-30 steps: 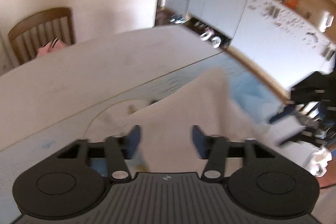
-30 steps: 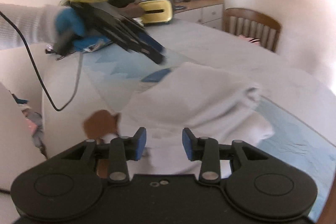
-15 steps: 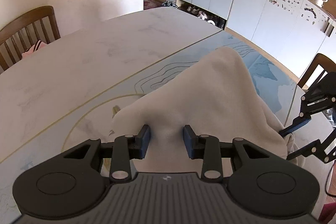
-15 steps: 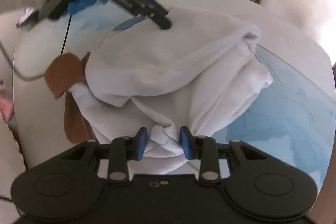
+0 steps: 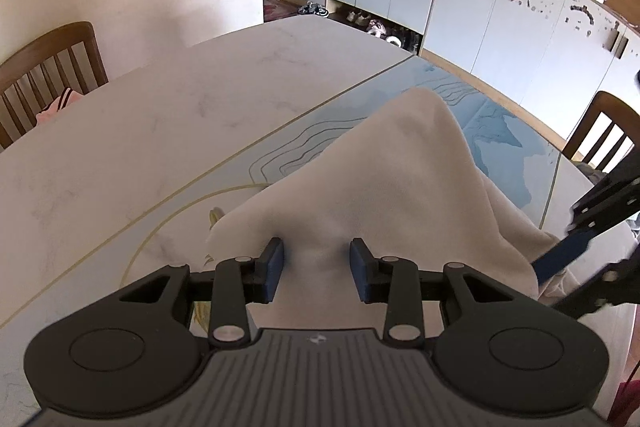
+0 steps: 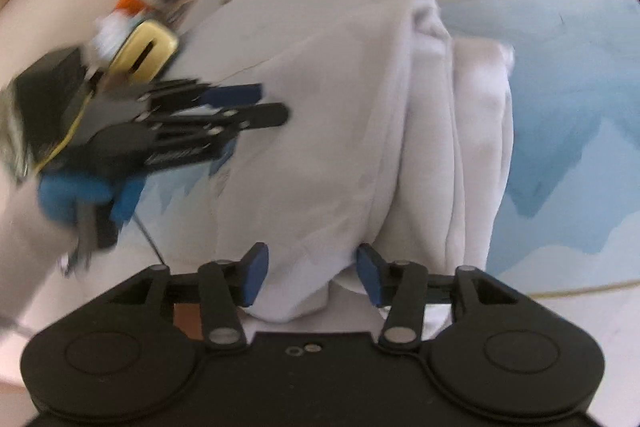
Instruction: Fold clothes
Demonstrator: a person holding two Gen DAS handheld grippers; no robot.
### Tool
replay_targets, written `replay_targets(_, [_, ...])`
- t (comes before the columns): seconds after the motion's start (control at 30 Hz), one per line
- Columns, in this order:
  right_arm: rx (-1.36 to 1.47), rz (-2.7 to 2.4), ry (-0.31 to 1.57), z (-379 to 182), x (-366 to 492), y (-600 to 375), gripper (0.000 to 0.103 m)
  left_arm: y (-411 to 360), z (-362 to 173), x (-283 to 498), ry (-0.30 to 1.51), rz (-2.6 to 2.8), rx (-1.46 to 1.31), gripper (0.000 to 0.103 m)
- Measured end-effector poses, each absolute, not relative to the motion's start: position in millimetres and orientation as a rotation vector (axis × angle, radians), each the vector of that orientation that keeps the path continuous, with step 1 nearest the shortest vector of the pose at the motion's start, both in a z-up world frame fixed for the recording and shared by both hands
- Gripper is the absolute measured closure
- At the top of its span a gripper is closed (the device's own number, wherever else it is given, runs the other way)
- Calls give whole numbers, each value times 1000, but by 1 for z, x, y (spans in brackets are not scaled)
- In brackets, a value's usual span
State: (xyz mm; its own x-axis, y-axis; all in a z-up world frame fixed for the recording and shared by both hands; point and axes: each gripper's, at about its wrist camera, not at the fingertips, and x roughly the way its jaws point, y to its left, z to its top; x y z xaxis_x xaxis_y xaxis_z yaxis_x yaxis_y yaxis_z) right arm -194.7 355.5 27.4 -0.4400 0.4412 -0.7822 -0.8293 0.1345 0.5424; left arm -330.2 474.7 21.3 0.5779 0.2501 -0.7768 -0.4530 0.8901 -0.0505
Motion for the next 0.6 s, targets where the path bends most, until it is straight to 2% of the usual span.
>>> replay_targets(0.1, [-470, 1469, 1366, 16, -208, 357, 0, 476, 22, -330, 861, 414, -257, 68])
replay_targets(0.2, [-525, 1503, 1245, 24, -222, 351, 0, 475, 23, -331, 861, 417, -248, 68])
replay_targets(0.4, [-630, 1671, 987, 79, -223, 319, 0, 465, 39, -336, 790, 439, -242, 68])
replay_targets(0.5, [-691, 1632, 941, 85, -201, 306, 0, 457, 52, -334, 740, 419, -241, 68])
replay_targets(0.6, [-720, 1558, 995, 62, -177, 300, 0, 449, 51, -321, 743, 371, -213, 68])
